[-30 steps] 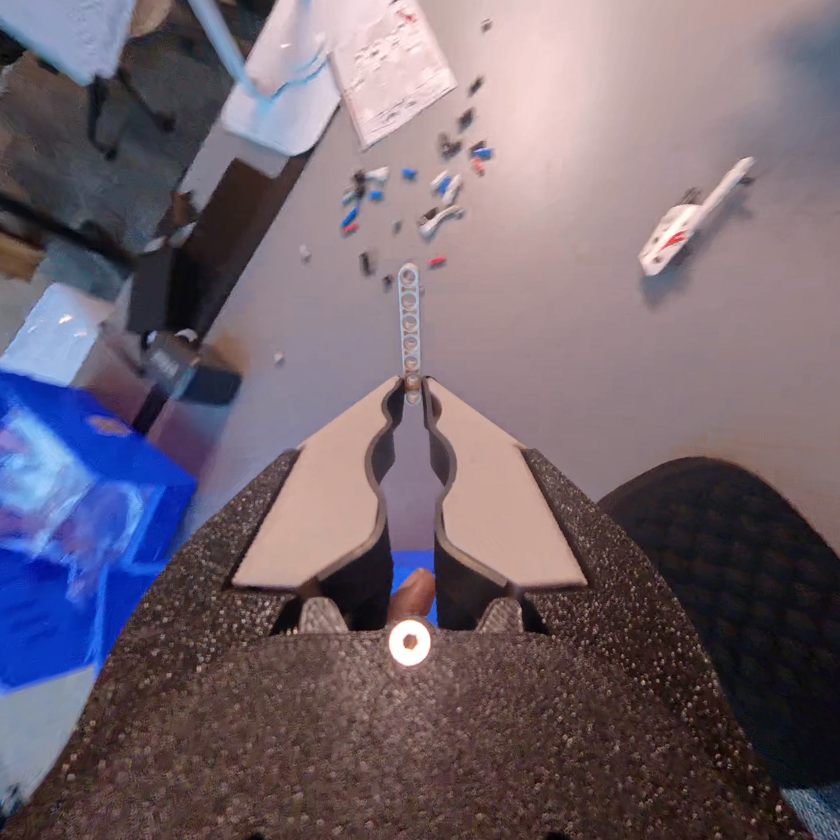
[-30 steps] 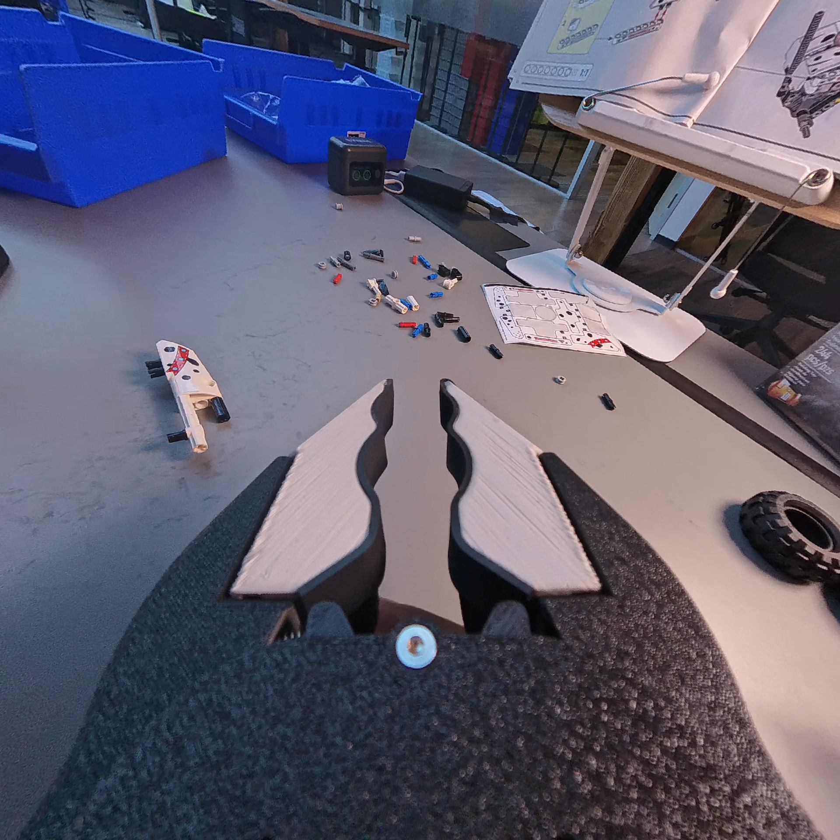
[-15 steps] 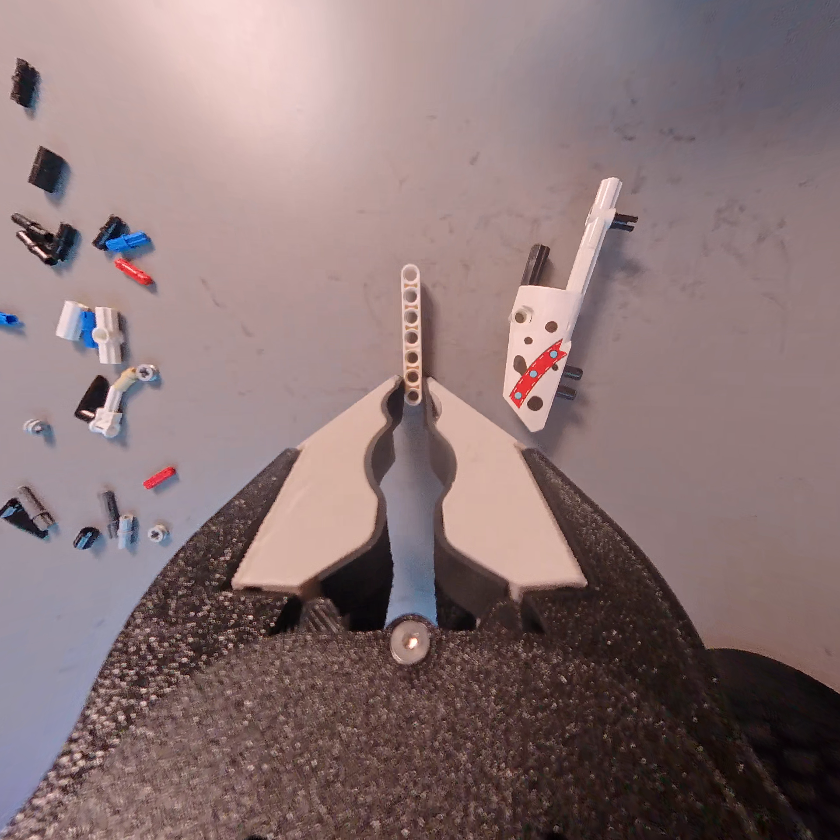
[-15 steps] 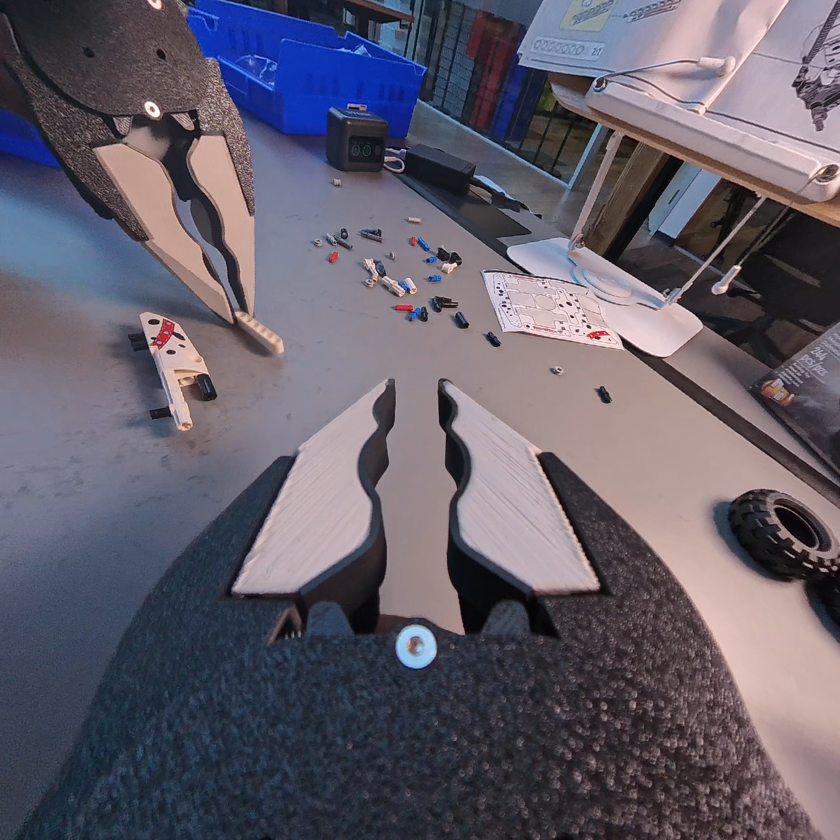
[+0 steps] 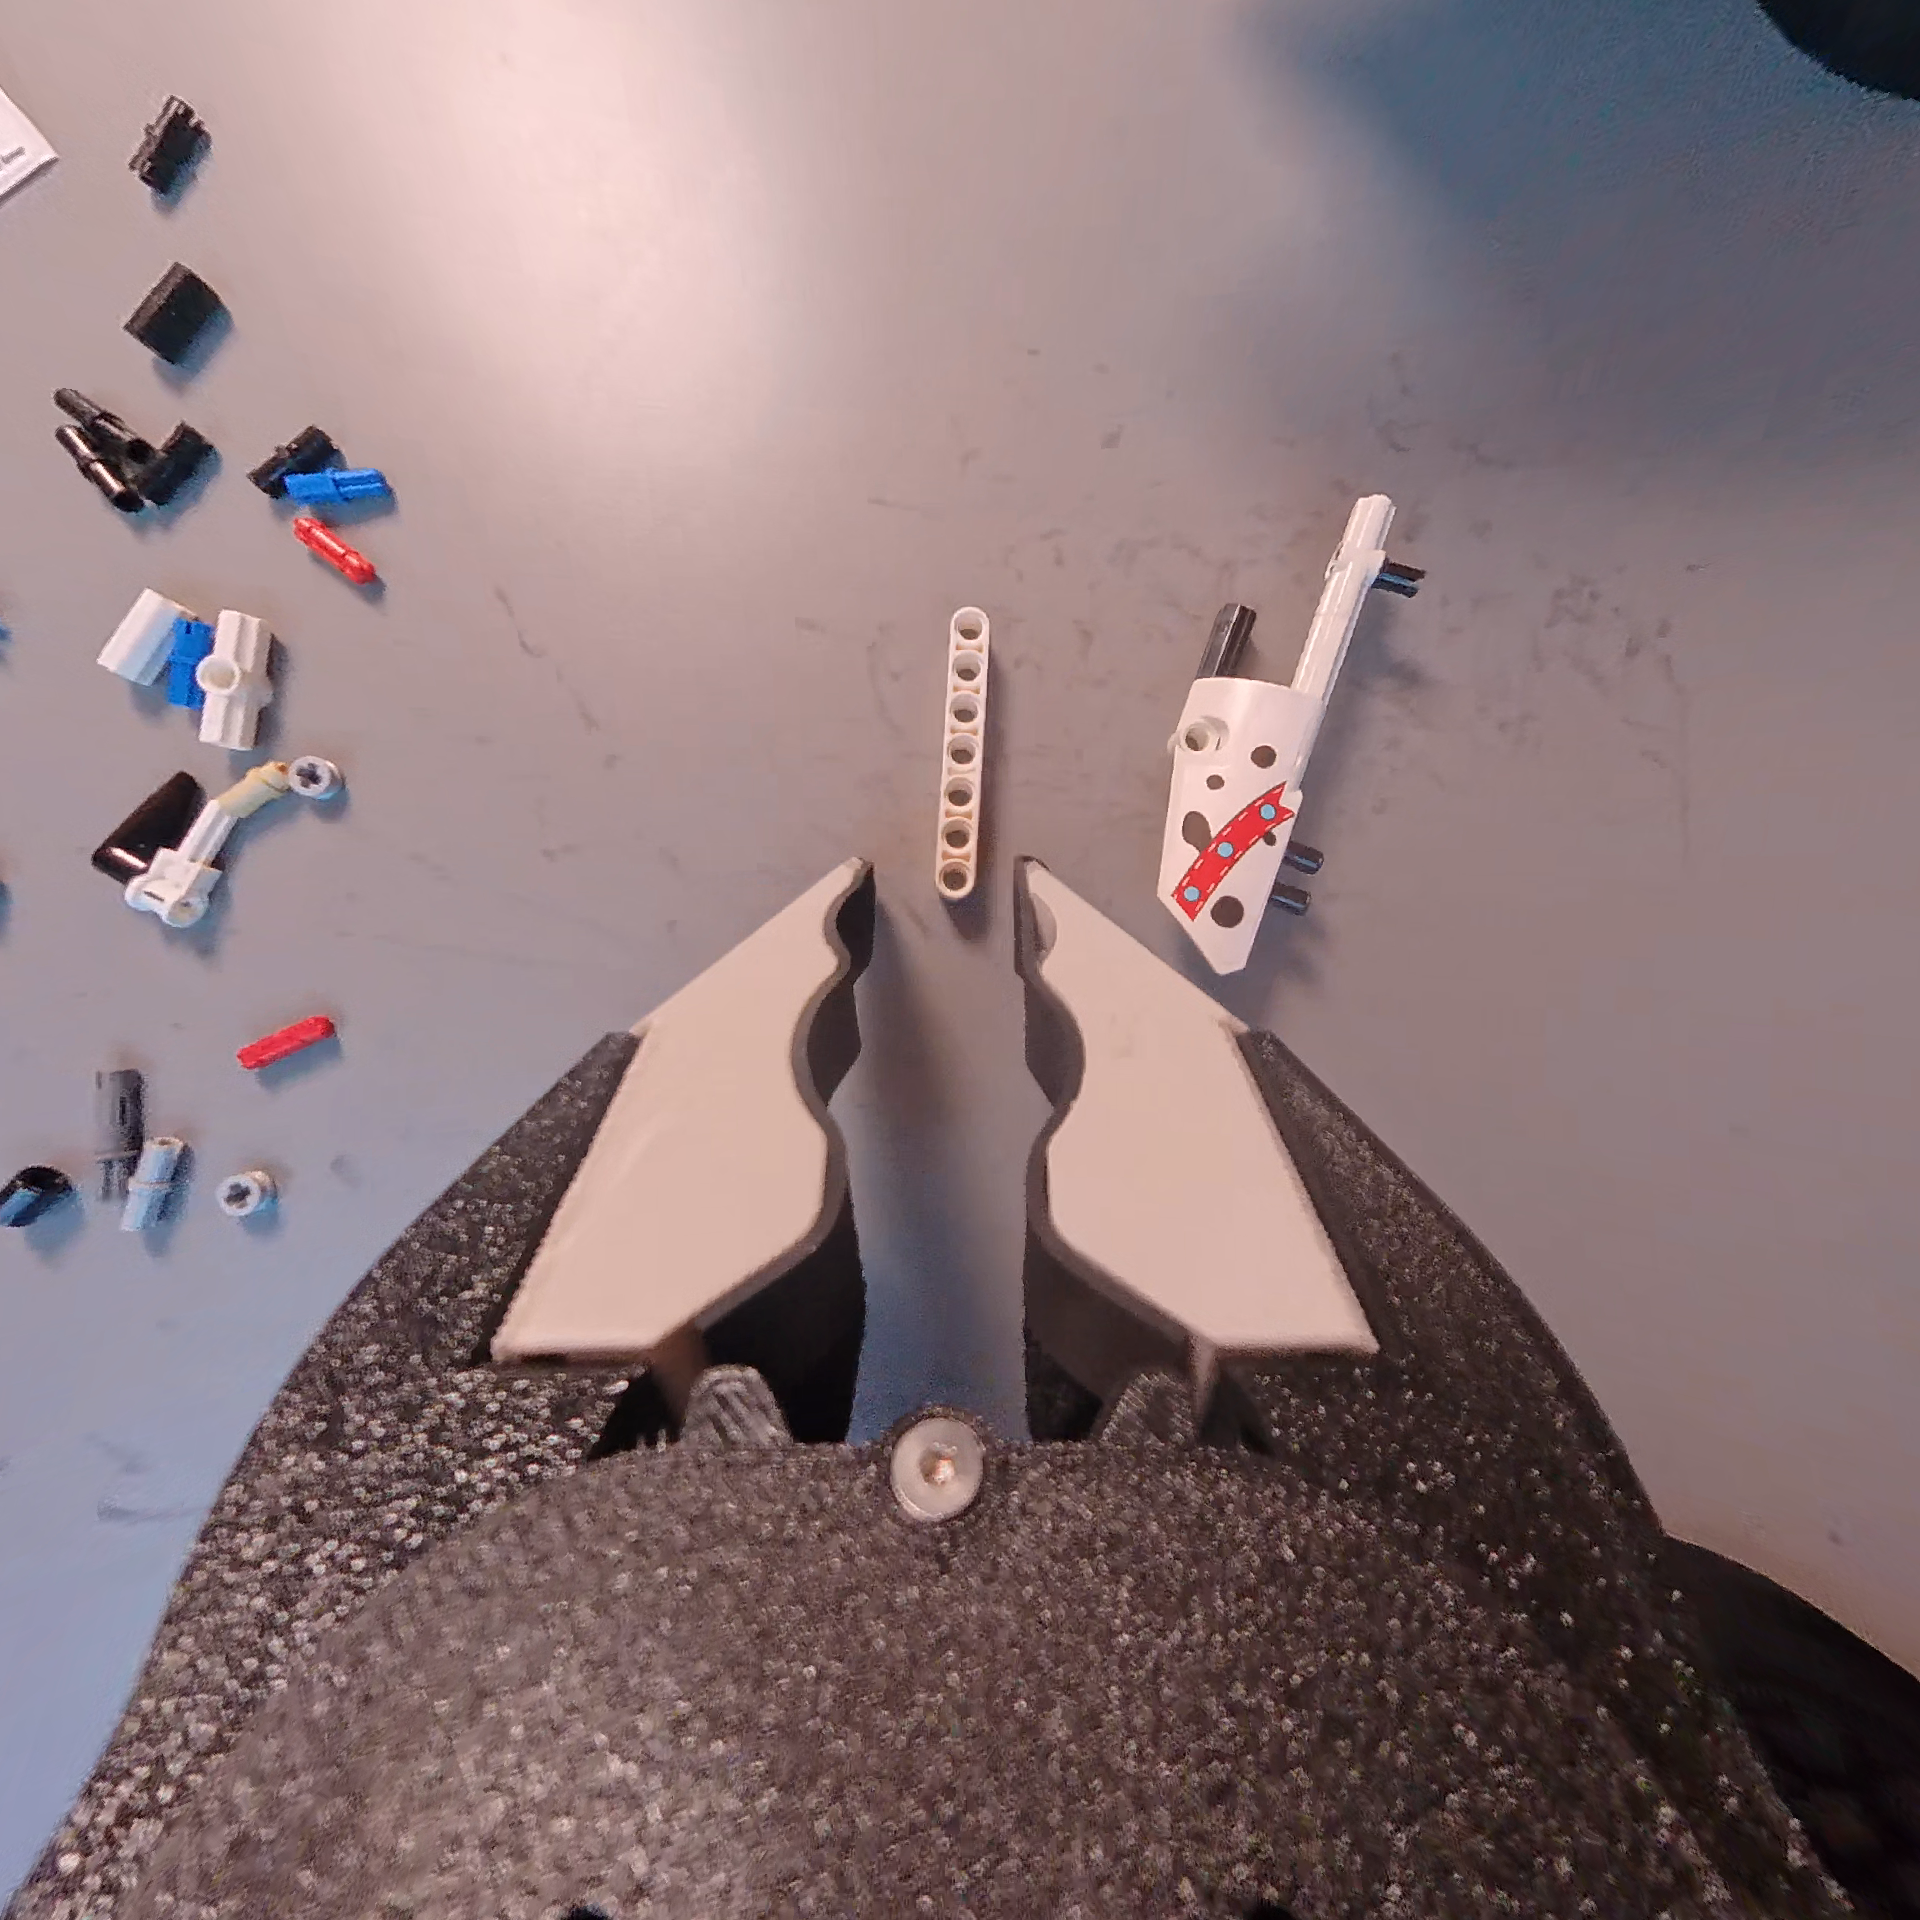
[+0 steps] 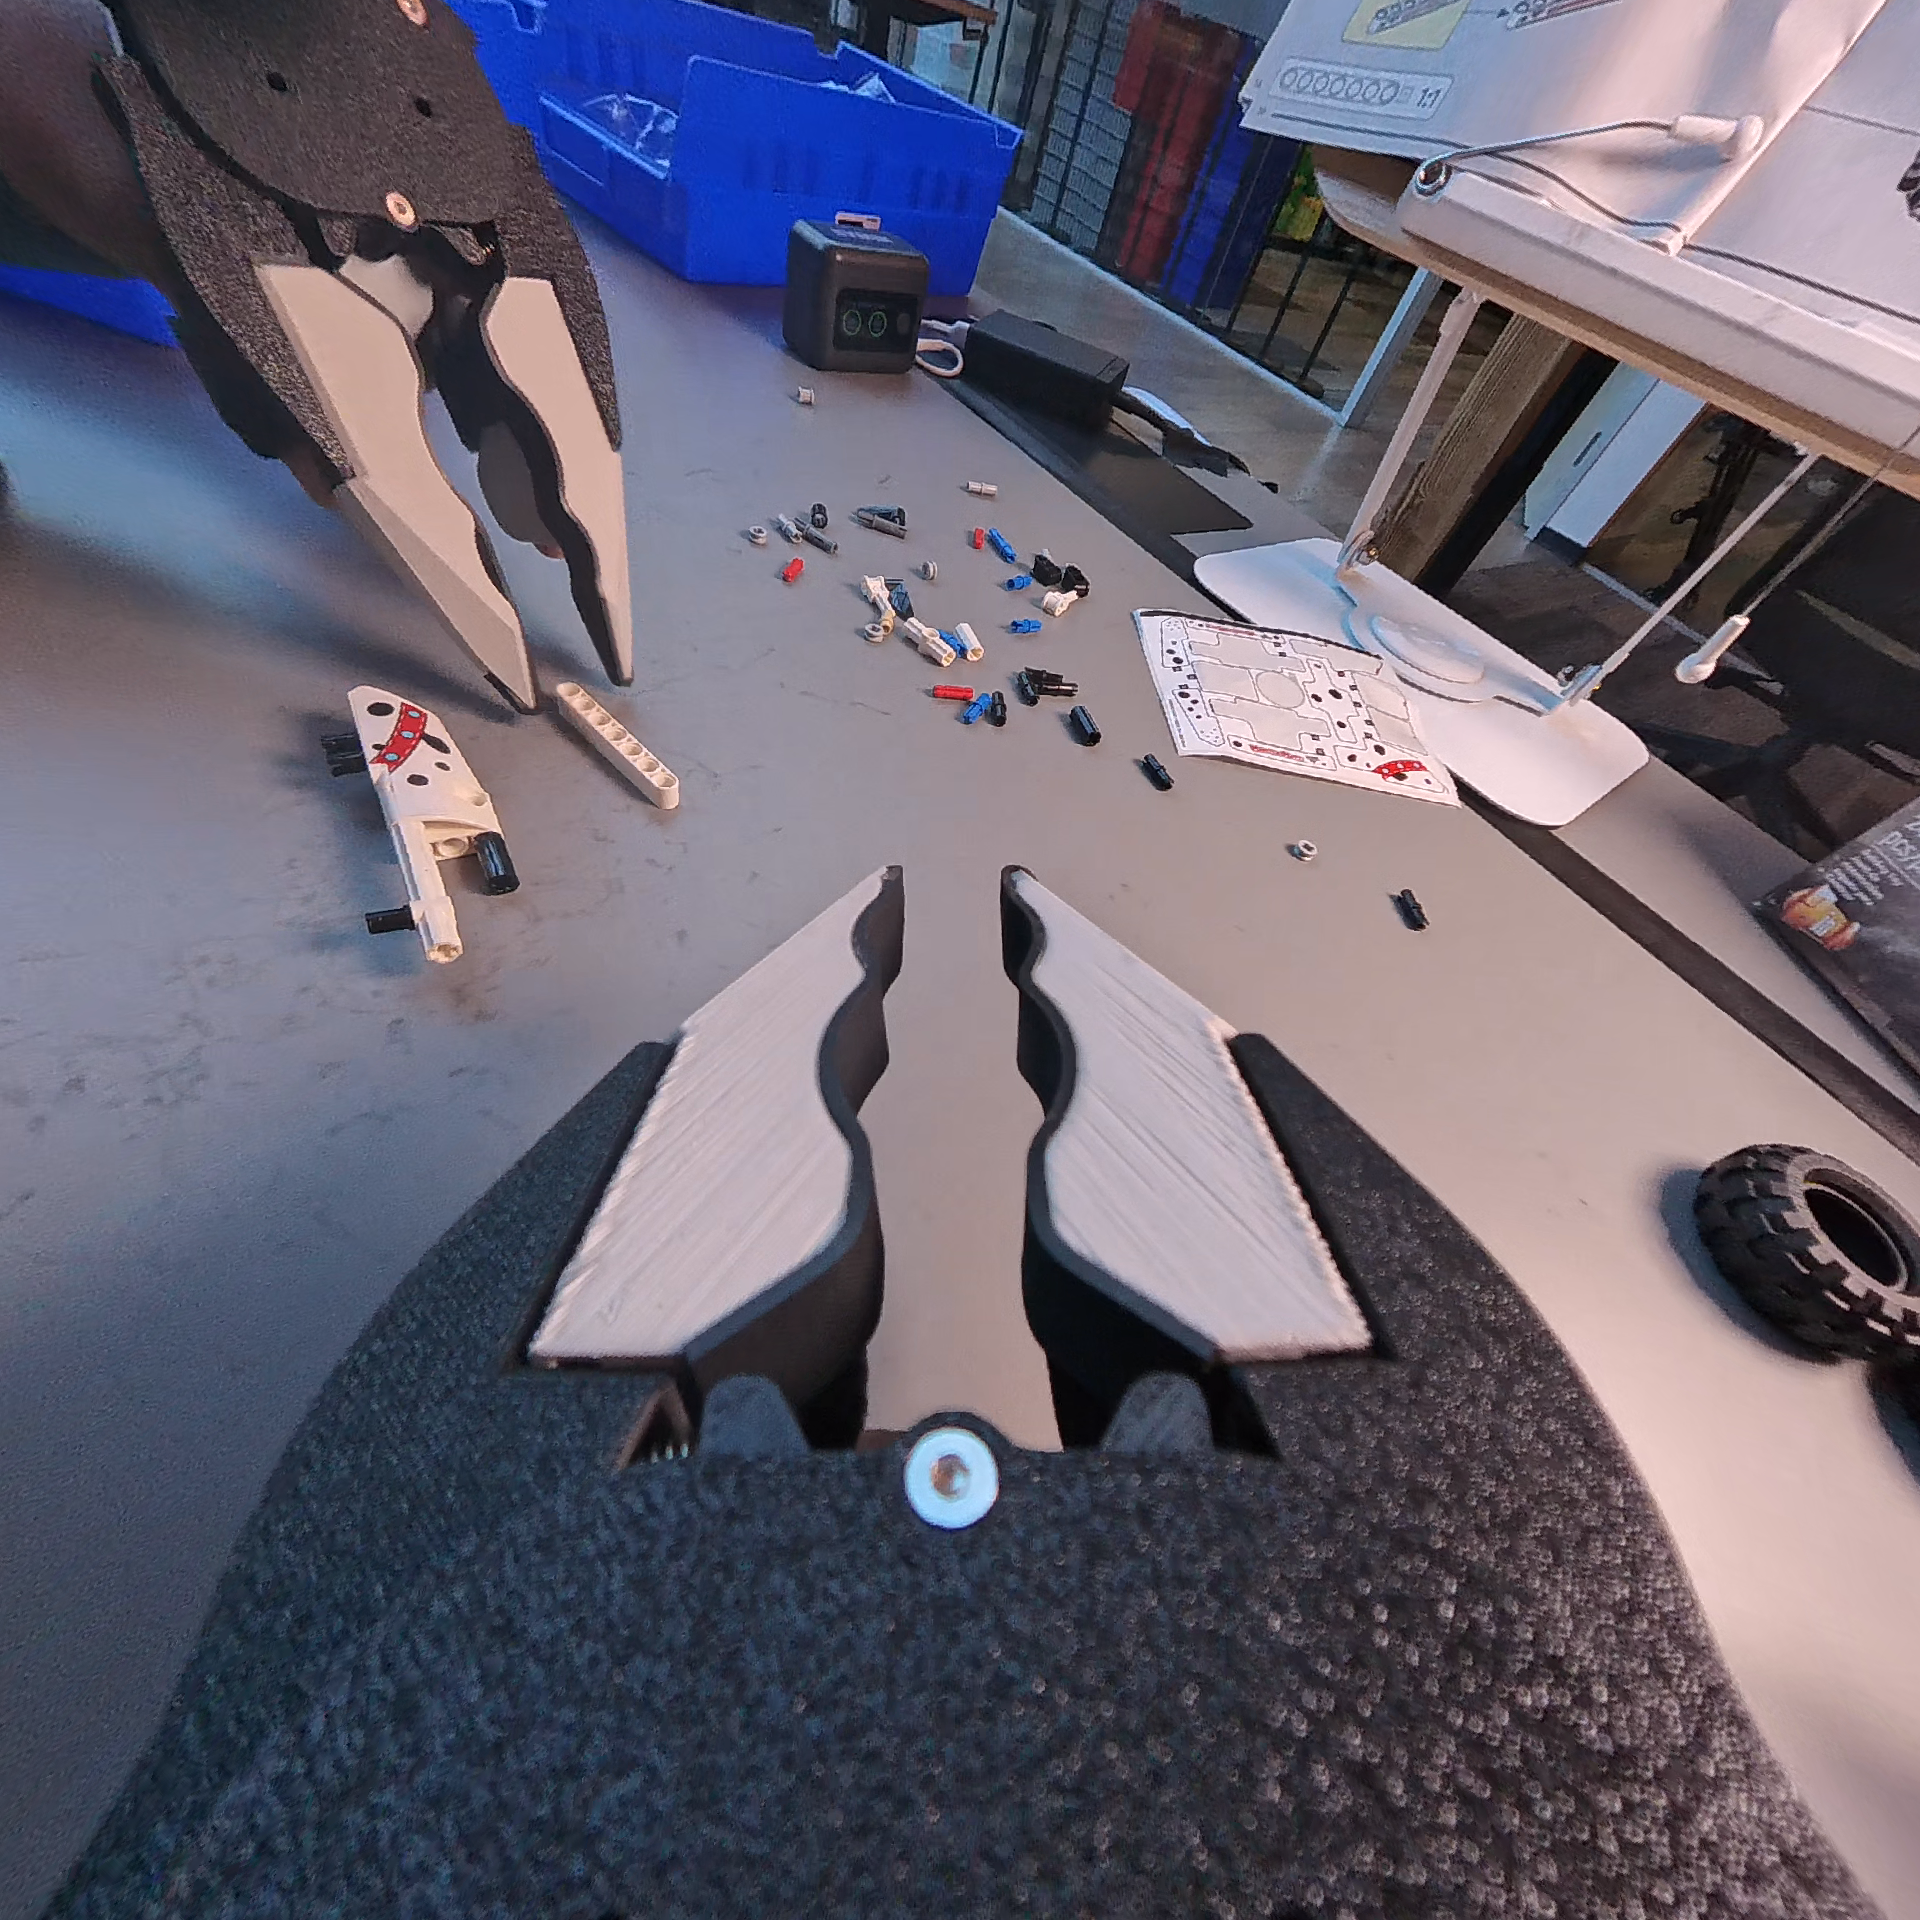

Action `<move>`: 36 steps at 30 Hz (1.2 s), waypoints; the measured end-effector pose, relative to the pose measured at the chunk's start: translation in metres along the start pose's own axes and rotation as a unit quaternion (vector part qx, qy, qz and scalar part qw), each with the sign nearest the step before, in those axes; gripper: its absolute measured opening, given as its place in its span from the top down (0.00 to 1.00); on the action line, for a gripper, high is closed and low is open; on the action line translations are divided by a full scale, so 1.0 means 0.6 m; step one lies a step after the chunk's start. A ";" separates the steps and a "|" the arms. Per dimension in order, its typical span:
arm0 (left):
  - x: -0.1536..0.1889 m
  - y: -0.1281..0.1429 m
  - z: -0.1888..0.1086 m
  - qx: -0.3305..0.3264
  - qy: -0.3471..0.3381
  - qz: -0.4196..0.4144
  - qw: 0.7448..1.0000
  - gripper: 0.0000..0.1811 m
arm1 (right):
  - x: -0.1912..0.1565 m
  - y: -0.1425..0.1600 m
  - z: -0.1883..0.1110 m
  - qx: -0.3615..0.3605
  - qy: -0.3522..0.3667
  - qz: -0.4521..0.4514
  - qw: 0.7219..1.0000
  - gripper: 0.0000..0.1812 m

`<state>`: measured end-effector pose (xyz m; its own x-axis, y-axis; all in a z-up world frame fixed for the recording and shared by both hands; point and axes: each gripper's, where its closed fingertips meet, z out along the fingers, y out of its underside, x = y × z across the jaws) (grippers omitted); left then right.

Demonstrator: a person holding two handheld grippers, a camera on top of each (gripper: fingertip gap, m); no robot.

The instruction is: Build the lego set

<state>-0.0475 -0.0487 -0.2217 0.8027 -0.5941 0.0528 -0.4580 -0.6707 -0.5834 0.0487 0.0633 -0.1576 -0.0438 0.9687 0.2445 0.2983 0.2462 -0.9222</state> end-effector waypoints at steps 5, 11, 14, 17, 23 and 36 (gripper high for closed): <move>0.000 0.005 0.003 0.025 -0.005 -0.022 0.999 0.86 | -0.001 0.001 0.000 -0.002 0.000 -0.003 1.000 0.90; 0.002 -0.002 0.010 0.043 -0.016 -0.007 0.999 0.96 | -0.002 0.003 0.001 -0.006 0.002 -0.009 1.000 0.90; 0.014 -0.013 0.019 0.052 -0.008 0.007 0.999 0.96 | -0.003 0.003 0.001 -0.007 0.003 -0.011 1.000 0.90; 0.022 -0.022 0.026 0.056 -0.011 0.022 0.998 0.96 | -0.003 0.004 0.001 -0.009 0.004 -0.013 1.000 0.91; 0.025 -0.026 0.029 0.074 -0.001 0.022 0.997 0.96 | 0.001 0.005 0.000 -0.008 0.008 -0.006 1.000 0.91; 0.020 -0.030 0.032 0.090 -0.004 0.022 0.996 0.96 | 0.025 -0.079 0.042 0.069 0.027 0.008 0.997 0.91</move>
<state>-0.0224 -0.0349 -0.2260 0.7872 -0.6165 0.0175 -0.4177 -0.5537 -0.7204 0.0097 0.0668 -0.1179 0.0124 0.9700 0.2427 0.1652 0.2374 -0.9573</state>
